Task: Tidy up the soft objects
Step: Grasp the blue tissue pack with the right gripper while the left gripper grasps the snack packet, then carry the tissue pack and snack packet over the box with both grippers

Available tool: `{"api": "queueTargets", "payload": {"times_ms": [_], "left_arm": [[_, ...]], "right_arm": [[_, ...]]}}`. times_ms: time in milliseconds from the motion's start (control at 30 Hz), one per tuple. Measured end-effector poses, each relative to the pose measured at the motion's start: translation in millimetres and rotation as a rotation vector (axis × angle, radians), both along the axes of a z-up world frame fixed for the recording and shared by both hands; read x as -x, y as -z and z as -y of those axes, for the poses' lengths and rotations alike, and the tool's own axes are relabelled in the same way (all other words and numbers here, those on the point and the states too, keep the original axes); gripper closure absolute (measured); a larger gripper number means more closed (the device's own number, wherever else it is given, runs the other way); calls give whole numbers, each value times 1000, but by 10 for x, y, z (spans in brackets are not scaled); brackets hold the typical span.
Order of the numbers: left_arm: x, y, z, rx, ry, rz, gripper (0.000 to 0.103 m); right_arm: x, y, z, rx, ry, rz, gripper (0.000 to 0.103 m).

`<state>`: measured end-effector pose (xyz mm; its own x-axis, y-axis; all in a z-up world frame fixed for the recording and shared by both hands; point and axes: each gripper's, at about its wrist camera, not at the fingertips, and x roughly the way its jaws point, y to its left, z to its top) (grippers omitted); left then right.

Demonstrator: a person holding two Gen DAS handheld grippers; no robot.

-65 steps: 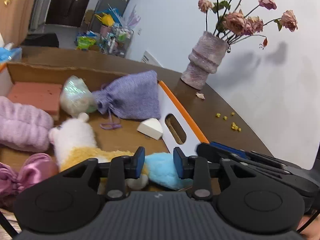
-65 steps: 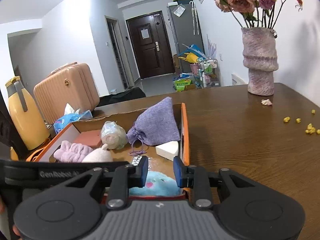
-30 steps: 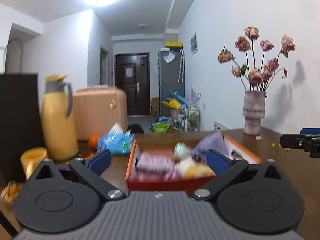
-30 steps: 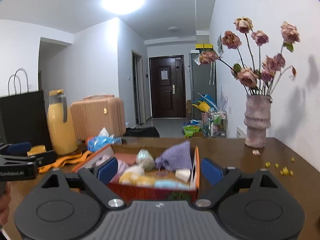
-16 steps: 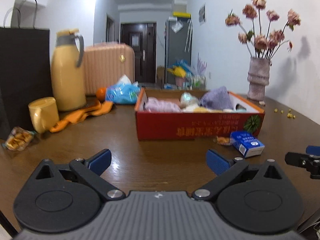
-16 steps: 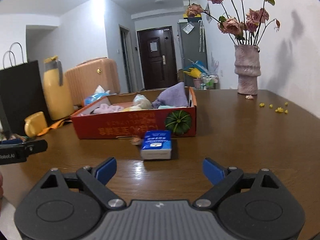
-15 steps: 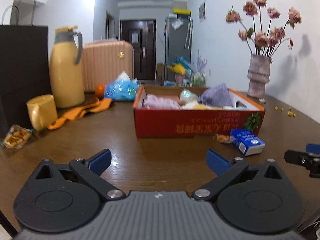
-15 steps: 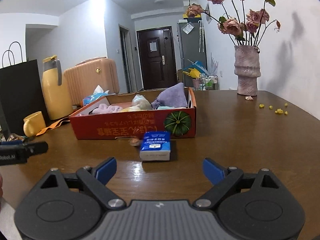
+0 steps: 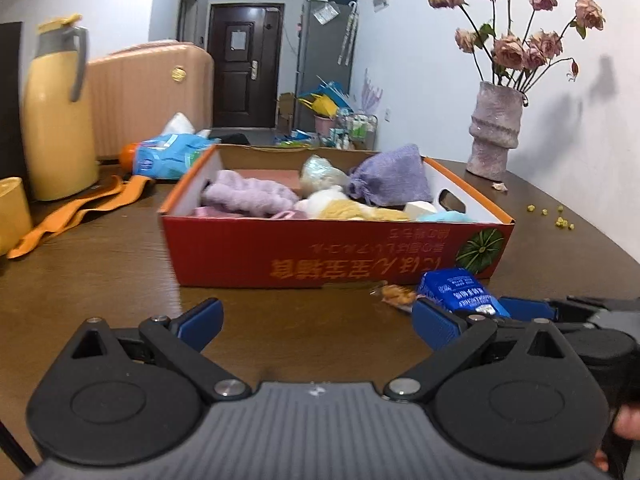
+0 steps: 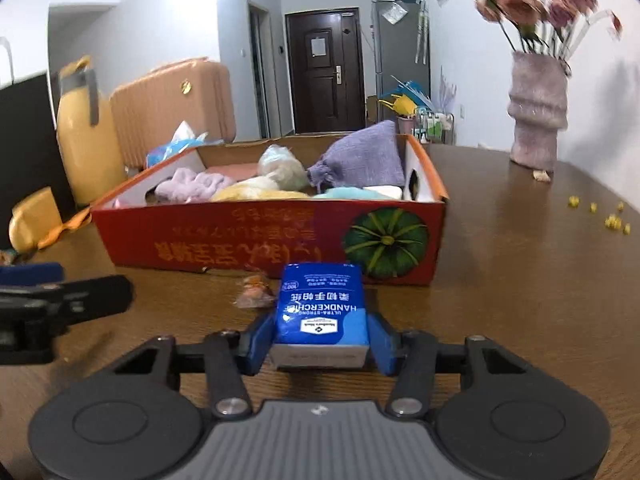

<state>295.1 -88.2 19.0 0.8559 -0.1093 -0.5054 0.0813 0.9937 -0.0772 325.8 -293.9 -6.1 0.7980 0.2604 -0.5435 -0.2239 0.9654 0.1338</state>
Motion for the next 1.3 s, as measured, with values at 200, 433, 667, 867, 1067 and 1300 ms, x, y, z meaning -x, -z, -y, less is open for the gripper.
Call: {"api": "queueTargets", "payload": {"times_ms": [200, 433, 667, 867, 1067, 1300], "left_arm": [[-471, 118, 282, 71, 63, -90, 24], [-779, 311, 575, 17, 97, -136, 72], [-483, 325, 538, -48, 146, -120, 86], [-78, 175, 328, -28, 132, -97, 86], [205, 43, 115, -18, 75, -80, 86], [258, -64, 81, 29, 90, -76, 86]], "right_arm": [[114, -13, 281, 30, 42, 1, 48], [34, -15, 382, 39, 54, 7, 42], [-159, 11, 311, 49, 39, 3, 43], [-171, 41, 256, 51, 31, -25, 52], [226, 20, 259, 4, -8, -38, 52], [501, -120, 217, -46, -52, -16, 53]]}}
